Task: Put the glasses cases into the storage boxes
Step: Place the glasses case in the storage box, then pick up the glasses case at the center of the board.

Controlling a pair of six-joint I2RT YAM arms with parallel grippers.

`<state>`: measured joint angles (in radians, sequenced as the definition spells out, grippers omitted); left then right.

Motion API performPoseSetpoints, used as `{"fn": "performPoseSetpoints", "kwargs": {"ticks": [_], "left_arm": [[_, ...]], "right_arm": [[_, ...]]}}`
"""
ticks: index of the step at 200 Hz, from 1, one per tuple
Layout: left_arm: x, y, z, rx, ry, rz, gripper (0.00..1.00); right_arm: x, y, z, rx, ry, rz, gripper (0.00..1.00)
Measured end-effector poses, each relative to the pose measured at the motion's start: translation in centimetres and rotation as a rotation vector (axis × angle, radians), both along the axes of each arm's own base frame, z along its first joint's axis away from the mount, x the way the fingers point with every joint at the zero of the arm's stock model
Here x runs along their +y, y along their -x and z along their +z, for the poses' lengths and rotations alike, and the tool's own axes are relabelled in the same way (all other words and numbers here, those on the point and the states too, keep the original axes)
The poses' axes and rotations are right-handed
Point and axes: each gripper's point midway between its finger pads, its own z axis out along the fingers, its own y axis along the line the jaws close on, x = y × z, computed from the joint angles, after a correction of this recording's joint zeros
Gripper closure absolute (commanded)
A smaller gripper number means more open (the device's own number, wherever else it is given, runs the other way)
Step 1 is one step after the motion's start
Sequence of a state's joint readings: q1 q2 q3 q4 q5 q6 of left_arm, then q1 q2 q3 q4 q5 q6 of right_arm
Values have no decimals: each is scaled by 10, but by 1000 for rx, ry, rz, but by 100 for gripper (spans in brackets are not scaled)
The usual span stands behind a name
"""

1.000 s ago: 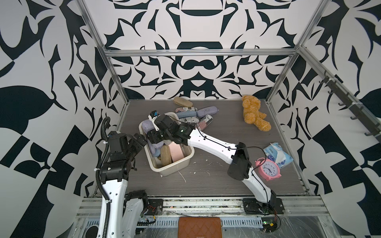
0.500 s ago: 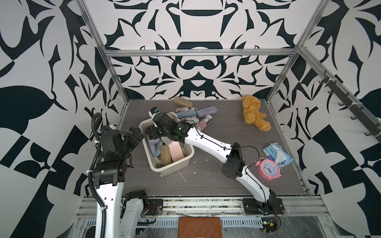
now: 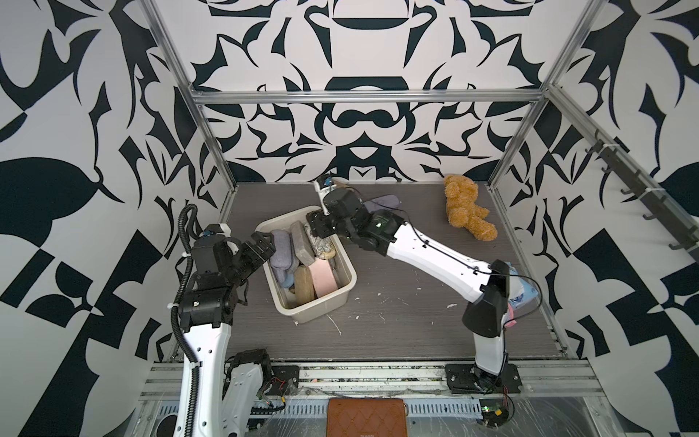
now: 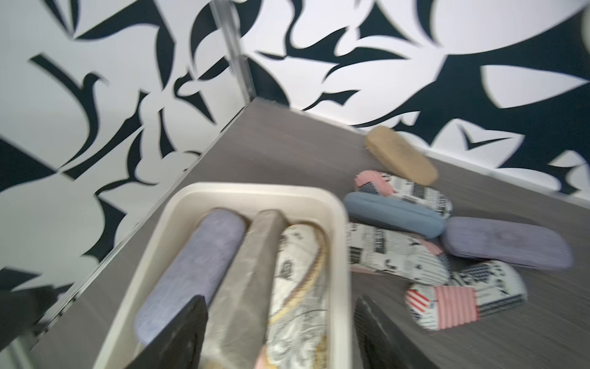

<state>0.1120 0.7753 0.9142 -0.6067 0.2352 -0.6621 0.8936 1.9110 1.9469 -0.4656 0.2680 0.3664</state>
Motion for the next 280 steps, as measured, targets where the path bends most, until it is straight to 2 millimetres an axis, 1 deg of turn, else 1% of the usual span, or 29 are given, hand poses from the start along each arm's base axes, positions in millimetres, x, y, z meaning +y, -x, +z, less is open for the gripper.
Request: {"fn": "performPoseSetpoints", "kwargs": {"ticks": [12, 16, 23, 31, 37, 45, 48, 51, 65, 80, 88, 101, 114, 136, 163, 181, 209, 223, 243, 280], "left_arm": [[-8, -4, -3, -3, 25, -42, 1], [-10, -5, -4, -7, 33, -56, 1], [-15, -6, -5, -11, 50, -83, 1], [-20, -6, -5, -21, 68, -111, 1], [-25, -7, -5, -33, 84, -137, 1], [-31, -7, -3, -47, 103, -169, 1], [-33, -7, -3, -51, 110, -180, 1], [-35, -7, -2, -54, 116, -190, 1], [-41, -7, 2, -72, 135, -228, 1], [-45, -6, 8, -92, 146, -257, 0], [-48, -6, 9, -98, 152, -270, 0], [-50, -5, 11, -103, 159, -286, 0], [-52, -5, 10, -105, 165, -297, 1], [-54, -4, 5, -95, 175, -308, 1], [-55, -4, 3, -87, 187, -313, 1], [-56, -6, 4, -90, 189, -316, 1], [-56, -8, 3, -89, 194, -320, 1], [-57, -9, 3, -88, 200, -323, 1], [-57, -11, 4, -92, 207, -328, 0], [-58, -10, 5, -93, 212, -329, 1]], "right_arm": [[-39, -32, -11, 23, 0, -100, 23], [-54, -44, -18, 37, 1, -138, 23], [-73, -60, -32, 64, 10, -185, 22], [-96, -79, -54, 103, 27, -243, 22], [-114, -95, -73, 137, 44, -289, 22], [-130, -110, -96, 175, 63, -333, 22], [-137, -115, -110, 198, 76, -349, 22], [-141, -119, -119, 212, 86, -360, 22], [-154, -129, -165, 292, 139, -391, 22], [-155, -132, -204, 362, 188, -391, 22], [-152, -134, -219, 386, 204, -385, 22], [-145, -139, -234, 408, 225, -376, 22], [-140, -147, -241, 412, 232, -374, 22], [-134, -159, -242, 398, 229, -374, 22], [-135, -158, -244, 402, 241, -377, 23], [-145, -146, -251, 411, 265, -387, 23], [-167, -106, -265, 465, 335, -383, 22], [-175, -93, -268, 479, 362, -376, 22], [-177, -88, -268, 478, 376, -348, 22], [-170, -94, -268, 504, 290, -261, 22]]}}
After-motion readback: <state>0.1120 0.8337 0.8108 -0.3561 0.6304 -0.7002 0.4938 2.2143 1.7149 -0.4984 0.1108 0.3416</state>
